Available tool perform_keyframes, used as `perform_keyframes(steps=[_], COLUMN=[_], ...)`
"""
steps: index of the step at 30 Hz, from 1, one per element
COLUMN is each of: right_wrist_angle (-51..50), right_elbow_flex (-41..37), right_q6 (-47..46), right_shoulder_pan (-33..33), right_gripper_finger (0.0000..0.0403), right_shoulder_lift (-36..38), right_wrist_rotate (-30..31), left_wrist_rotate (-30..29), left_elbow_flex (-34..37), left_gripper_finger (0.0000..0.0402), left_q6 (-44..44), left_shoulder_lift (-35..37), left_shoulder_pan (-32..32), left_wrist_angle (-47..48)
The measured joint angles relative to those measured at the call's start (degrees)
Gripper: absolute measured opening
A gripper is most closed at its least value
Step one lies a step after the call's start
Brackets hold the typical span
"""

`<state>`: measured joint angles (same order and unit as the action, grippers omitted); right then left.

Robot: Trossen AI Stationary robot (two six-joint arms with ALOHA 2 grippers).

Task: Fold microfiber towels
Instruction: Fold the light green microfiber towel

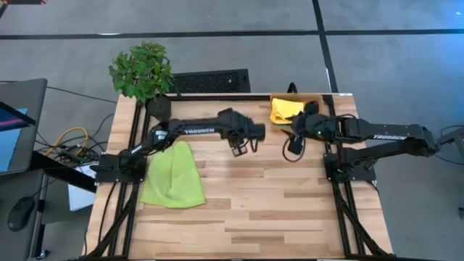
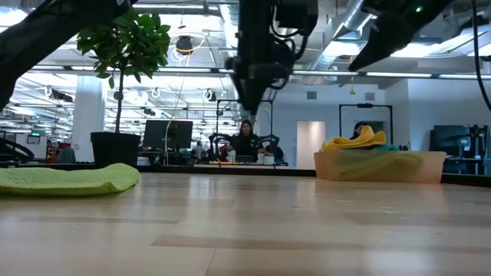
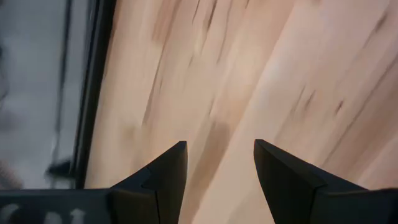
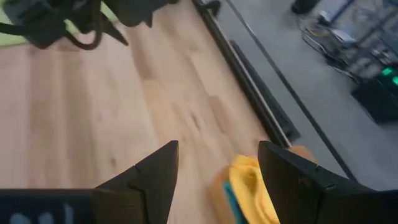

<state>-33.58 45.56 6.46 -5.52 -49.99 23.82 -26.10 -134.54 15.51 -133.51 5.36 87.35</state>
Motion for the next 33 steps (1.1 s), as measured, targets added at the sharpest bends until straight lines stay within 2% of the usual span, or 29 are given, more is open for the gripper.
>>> perform_keyframes(steps=[3, 6, 9, 15, 21, 25, 29, 33], right_wrist_angle=[0.41, 0.73, 0.71, 0.65, 0.68, 0.70, 0.70, 0.70], right_elbow_flex=[0.00, 0.00, 0.00, 0.00, 0.00, 0.00, 0.00, 0.00], right_q6=[0.00, 0.00, -0.40, -1.93, -2.09, -3.46, -3.52, -3.57], right_shoulder_pan=[3.14, 5.92, 8.19, 12.10, 14.23, 14.54, 14.52, 14.52], right_gripper_finger=[0.0244, 0.0244, 0.0244, 0.0244, 0.0244, 0.0244, 0.0244, 0.0244], right_shoulder_lift=[0.05, 0.16, 0.14, 0.10, 0.08, 0.08, 0.08, 0.08], right_wrist_rotate=[0.00, 0.01, -0.01, 0.01, 0.01, 0.01, 0.01, 0.01], left_wrist_rotate=[-3.29, -0.14, -1.17, 0.90, 7.70, 13.26, 21.42, 24.79], left_elbow_flex=[1.82, 5.66, 10.07, 21.46, 30.28, 32.63, 33.86, 33.86], left_gripper_finger=[0.0178, 0.0178, 0.0178, 0.0178, 0.0178, 0.0178, 0.0178, 0.0178], left_q6=[6.59, 9.07, 14.03, 21.84, 31.50, 36.38, 42.32, 48.01], left_shoulder_lift=[0.13, 1.55, 2.54, 5.80, 8.17, 8.19, 8.12, 8.13], left_shoulder_pan=[-2.64, -5.02, -7.45, -11.60, -14.85, -17.18, -20.16, -23.92], left_wrist_angle=[2.79, 2.91, 2.32, 2.79, 2.23, 0.85, -1.55, -4.01])
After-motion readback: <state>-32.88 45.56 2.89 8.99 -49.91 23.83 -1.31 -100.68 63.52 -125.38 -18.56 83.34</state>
